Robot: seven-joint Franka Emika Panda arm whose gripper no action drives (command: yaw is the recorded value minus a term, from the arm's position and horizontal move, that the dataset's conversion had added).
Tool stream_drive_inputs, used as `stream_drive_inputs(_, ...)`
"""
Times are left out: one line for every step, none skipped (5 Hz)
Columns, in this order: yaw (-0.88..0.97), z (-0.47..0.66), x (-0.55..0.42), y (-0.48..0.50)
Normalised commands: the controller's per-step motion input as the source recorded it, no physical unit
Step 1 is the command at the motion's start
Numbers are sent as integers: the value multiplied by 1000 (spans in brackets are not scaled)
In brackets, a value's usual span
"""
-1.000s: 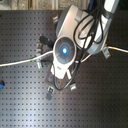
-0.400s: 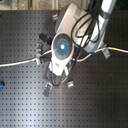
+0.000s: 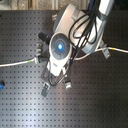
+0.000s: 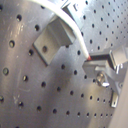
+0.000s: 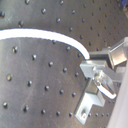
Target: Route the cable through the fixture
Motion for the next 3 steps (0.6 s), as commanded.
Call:
stream_drive_inputs(220,144,208,171)
stream_drive_inputs(0,283,-7,-206)
stream_drive_inputs(-157,203,-131,-300)
